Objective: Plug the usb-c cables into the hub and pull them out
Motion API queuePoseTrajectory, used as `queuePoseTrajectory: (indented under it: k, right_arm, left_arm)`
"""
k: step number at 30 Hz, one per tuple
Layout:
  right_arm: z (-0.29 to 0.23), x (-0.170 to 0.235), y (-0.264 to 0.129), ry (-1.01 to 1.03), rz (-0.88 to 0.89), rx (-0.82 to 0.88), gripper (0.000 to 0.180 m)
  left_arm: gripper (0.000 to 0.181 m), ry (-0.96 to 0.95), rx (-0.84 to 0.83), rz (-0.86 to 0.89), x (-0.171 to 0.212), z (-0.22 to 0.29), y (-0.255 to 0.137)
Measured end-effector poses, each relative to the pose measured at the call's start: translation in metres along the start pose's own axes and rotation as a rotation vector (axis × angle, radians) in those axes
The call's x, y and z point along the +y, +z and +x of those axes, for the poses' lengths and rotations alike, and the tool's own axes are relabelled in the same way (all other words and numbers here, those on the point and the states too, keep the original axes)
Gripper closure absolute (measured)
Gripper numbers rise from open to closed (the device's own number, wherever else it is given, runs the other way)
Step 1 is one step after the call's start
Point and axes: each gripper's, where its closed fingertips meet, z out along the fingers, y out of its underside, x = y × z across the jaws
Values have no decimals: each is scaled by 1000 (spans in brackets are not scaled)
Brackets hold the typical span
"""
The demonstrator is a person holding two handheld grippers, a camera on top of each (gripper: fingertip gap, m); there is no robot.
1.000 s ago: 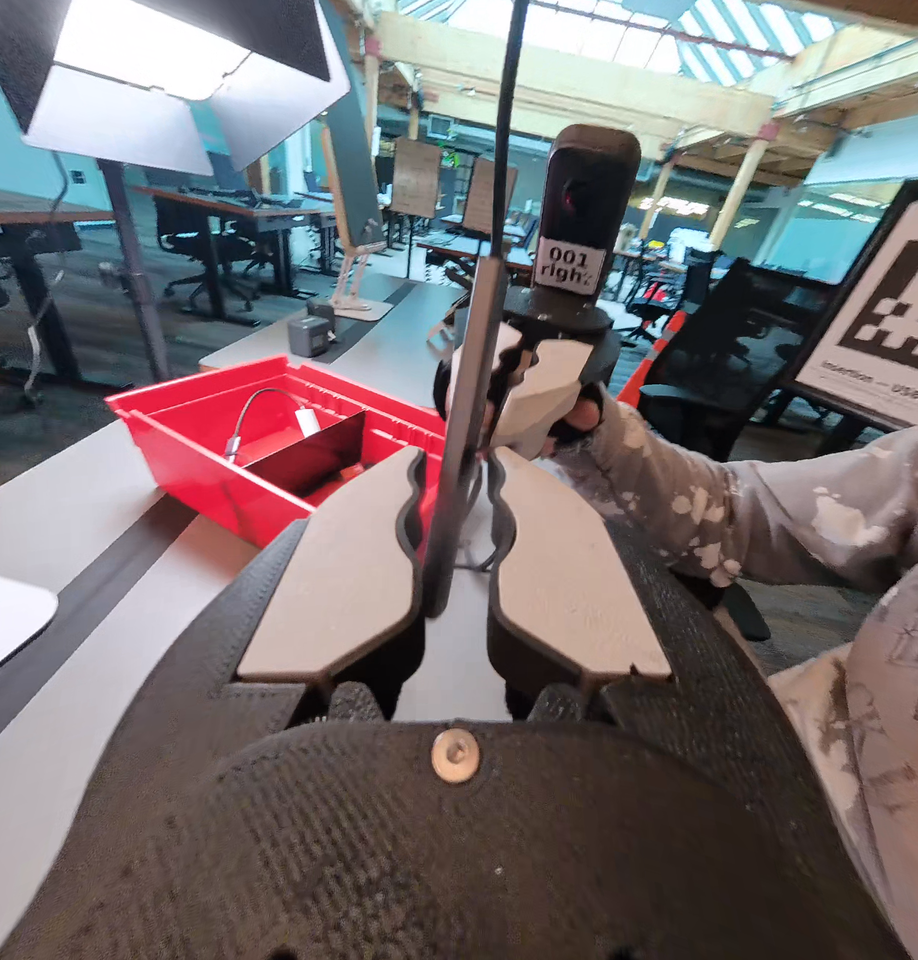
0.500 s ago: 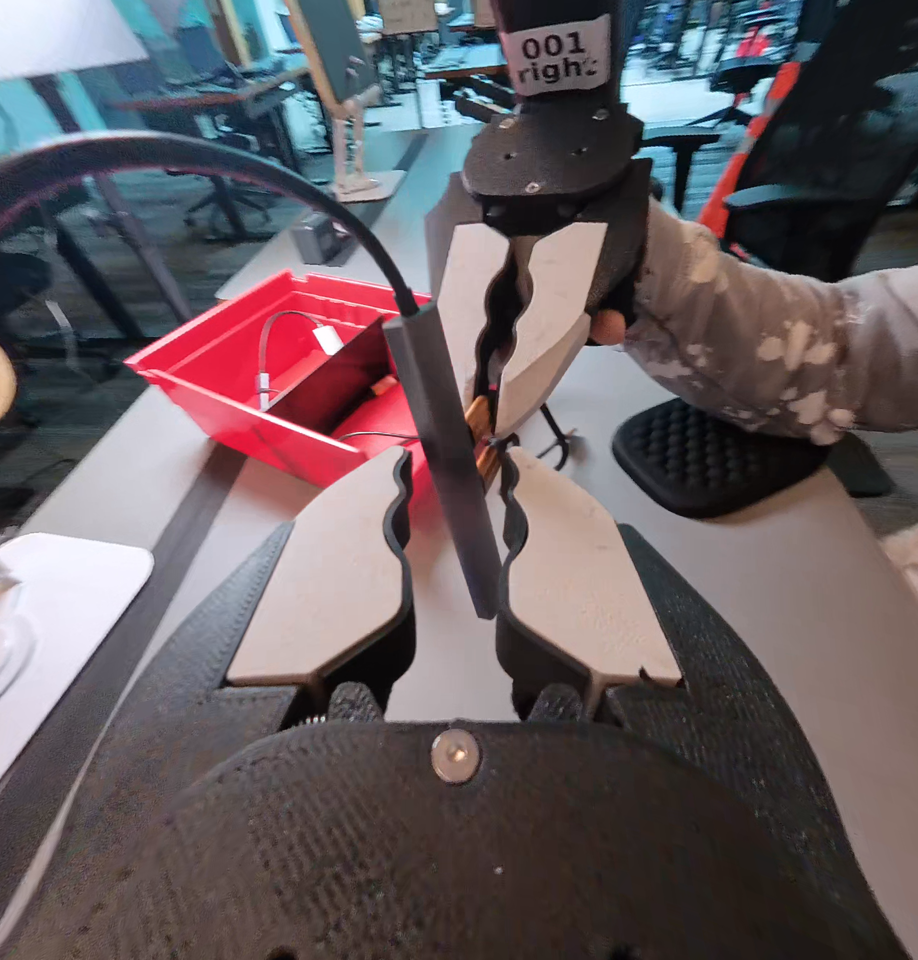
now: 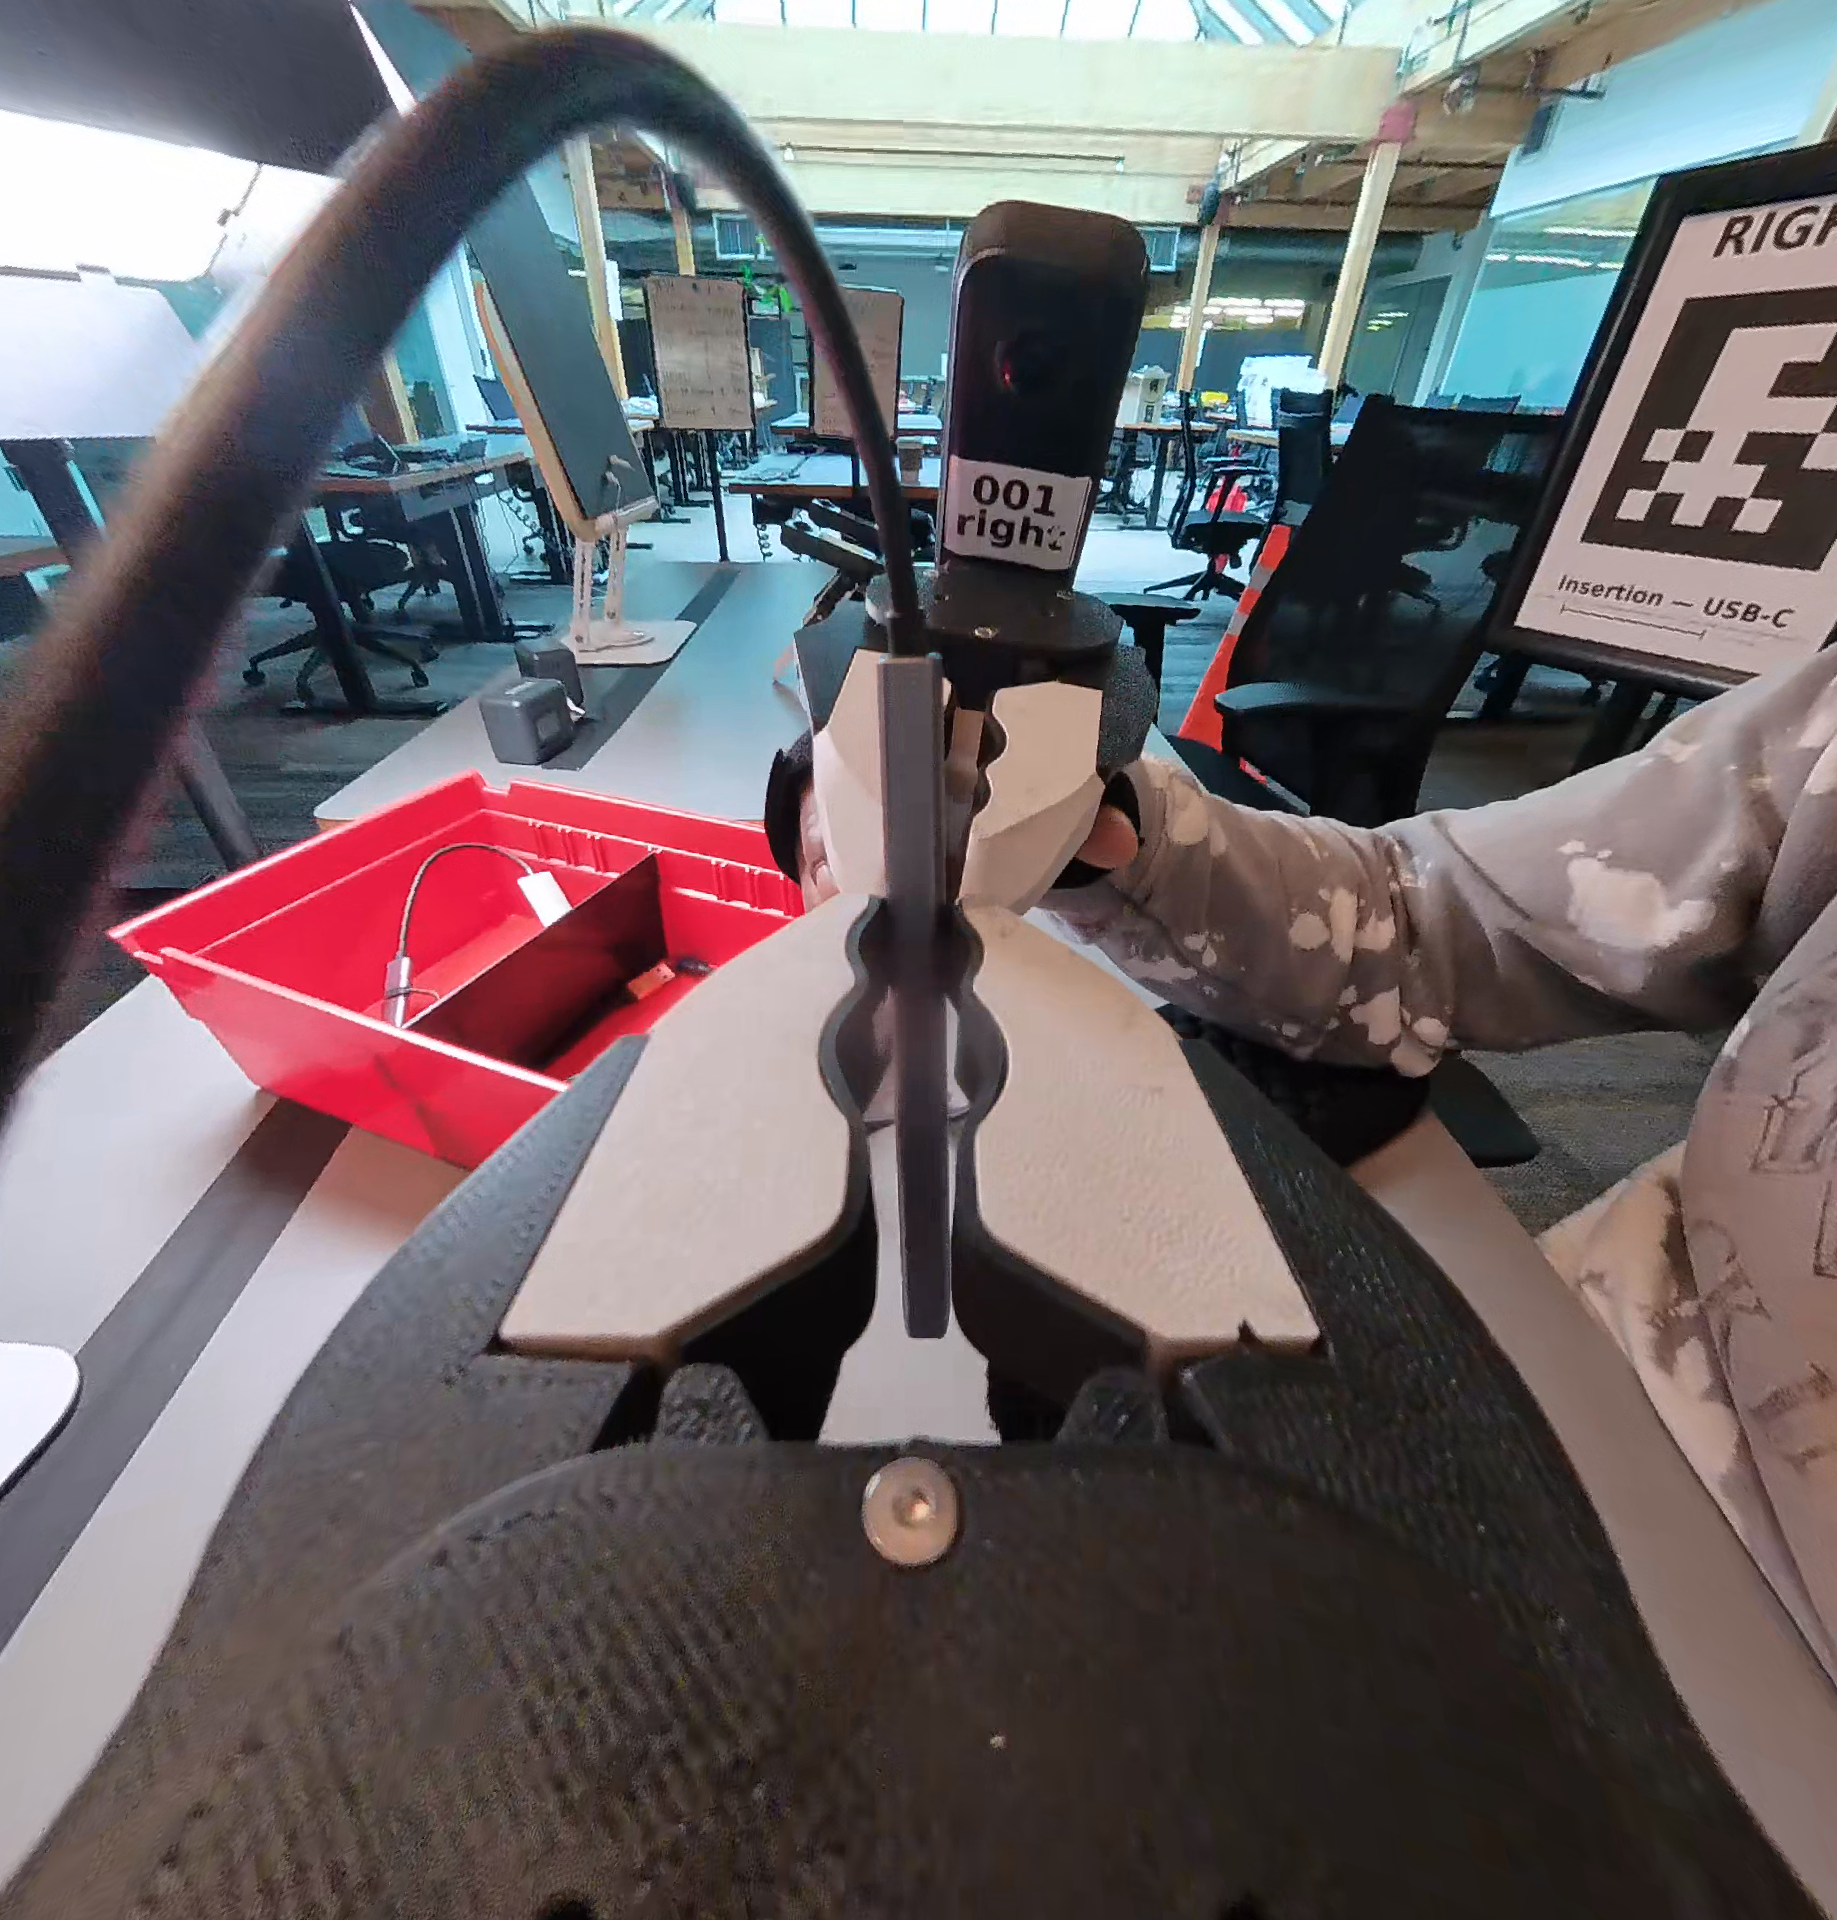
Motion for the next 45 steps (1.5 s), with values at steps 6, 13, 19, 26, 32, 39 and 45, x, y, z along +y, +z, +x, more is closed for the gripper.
queuePoseTrajectory:
  k: [6,13,19,26,32,39,45]
  right_arm:
    - [-7,-10,-1,-10,51,-35,173]
    - [-6,-13,-7,-29,75,-65,173]
    - [-7,-11,-12,-51,52,-81,172]
    - [21,-1,-49,-1,79,-18,173]
    - [60,-15,-83,-21,83,196,173]
    - [111,-57,-91,-135,-9,392,173]
    - [146,-47,-92,-207,-190,510,173]
  left_arm:
    - [170,8,24,35,-10,7,-2]
    - [170,33,-22,12,-16,7,3]
    - [170,30,-23,-7,-16,9,7]
    - [172,-42,-78,248,-68,-7,-53]
    - [171,51,-273,98,-78,-12,-115]
    - [171,8,-318,11,-63,-24,-108]
    - [171,18,-322,-12,-58,-25,-101]
